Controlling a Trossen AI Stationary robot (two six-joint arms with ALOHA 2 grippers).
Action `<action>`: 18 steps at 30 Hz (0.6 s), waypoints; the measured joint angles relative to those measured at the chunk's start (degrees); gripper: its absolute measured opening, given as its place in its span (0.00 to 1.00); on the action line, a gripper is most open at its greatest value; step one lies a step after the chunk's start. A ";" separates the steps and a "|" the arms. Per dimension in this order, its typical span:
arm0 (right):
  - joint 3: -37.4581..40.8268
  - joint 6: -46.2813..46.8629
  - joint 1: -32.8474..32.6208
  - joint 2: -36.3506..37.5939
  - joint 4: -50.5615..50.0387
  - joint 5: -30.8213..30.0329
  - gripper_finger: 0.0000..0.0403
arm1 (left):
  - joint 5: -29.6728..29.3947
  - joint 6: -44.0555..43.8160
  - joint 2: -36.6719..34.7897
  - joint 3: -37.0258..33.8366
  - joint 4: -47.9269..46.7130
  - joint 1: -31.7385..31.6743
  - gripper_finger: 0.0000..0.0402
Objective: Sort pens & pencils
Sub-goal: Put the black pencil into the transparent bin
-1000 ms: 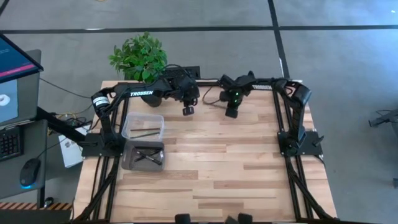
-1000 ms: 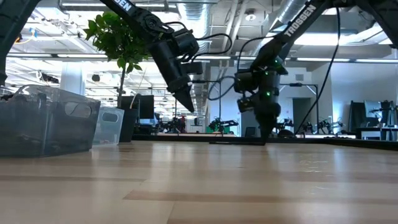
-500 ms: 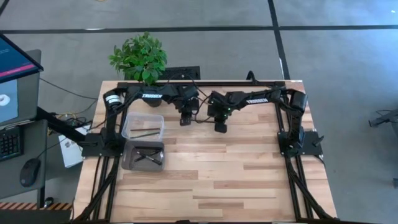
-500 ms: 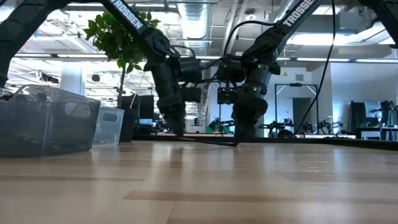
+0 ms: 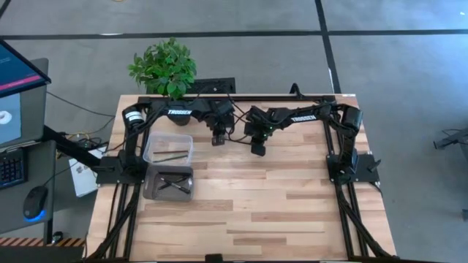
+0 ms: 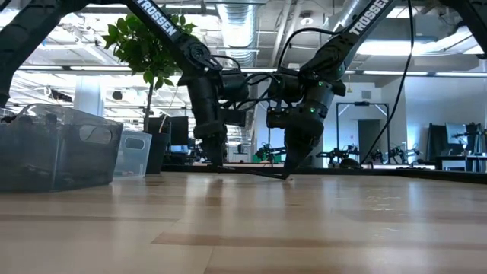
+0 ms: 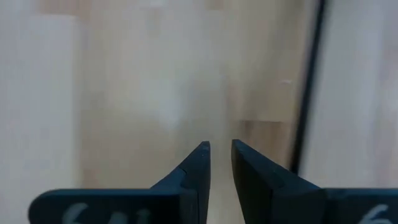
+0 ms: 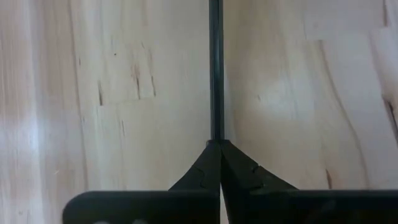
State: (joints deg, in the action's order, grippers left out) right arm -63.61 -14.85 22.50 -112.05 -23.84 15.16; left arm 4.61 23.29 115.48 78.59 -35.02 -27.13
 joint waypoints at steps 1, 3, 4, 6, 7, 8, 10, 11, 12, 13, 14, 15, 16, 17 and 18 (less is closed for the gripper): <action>0.00 -0.04 0.02 0.00 -0.02 0.04 0.05 | -1.68 -0.20 0.00 0.62 -0.19 -0.09 0.14; 0.00 -0.39 0.02 0.00 -0.02 -0.02 0.04 | -3.87 -0.29 -0.05 1.80 0.20 -0.30 0.14; 0.00 -0.47 0.02 0.00 -0.03 -0.01 0.04 | -4.14 -0.26 -0.07 2.29 0.19 -0.44 0.14; 0.00 -0.52 0.02 0.00 -0.04 -0.02 0.04 | -3.72 -0.20 -0.07 3.18 -0.07 -0.62 0.14; 0.00 -0.54 0.02 0.00 -0.04 -0.02 0.04 | -2.94 -0.19 -0.07 3.56 -0.03 -0.62 0.14; 0.00 -0.55 0.02 0.00 -0.04 -0.01 0.05 | -2.04 -0.18 -0.07 3.87 -0.05 -0.62 0.14; 0.00 -0.57 0.02 0.00 -0.04 -0.13 0.06 | 0.02 0.22 -0.07 4.15 -0.91 -0.62 0.14; 0.00 -0.57 0.02 0.00 -0.04 -0.13 0.07 | 0.86 0.49 -0.07 4.17 -1.39 -0.62 0.14; 0.00 -0.57 0.02 0.00 -0.04 -0.15 0.07 | 1.15 0.98 -0.07 4.17 -1.82 -0.62 0.14; 0.00 -0.58 0.02 0.00 -0.04 -0.19 0.06 | 1.11 1.38 -0.07 4.17 -2.34 -0.60 0.14; 0.00 -0.61 0.02 0.00 -0.04 -0.19 0.06 | 1.11 1.51 -0.07 4.17 -2.85 -0.60 0.14; 0.00 -0.62 0.02 0.00 -0.04 -0.17 0.05 | 1.11 1.55 -0.07 4.17 -3.07 -0.60 0.14; 0.00 -0.63 0.02 0.00 -0.04 -0.19 0.05 | 1.11 1.70 -0.07 4.17 -3.22 -0.60 0.14; 0.00 -0.65 0.02 0.00 -0.04 -0.17 0.04 | 1.03 1.69 -0.07 4.17 -3.38 -0.63 0.14; 0.00 -0.69 0.02 0.00 -0.04 -0.17 0.04 | 0.75 1.23 -0.07 4.17 -3.36 -0.68 0.14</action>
State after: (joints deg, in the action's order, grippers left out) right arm -63.61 -15.55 22.52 -112.05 -23.88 14.98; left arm 5.35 24.52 115.42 82.76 -38.39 -27.81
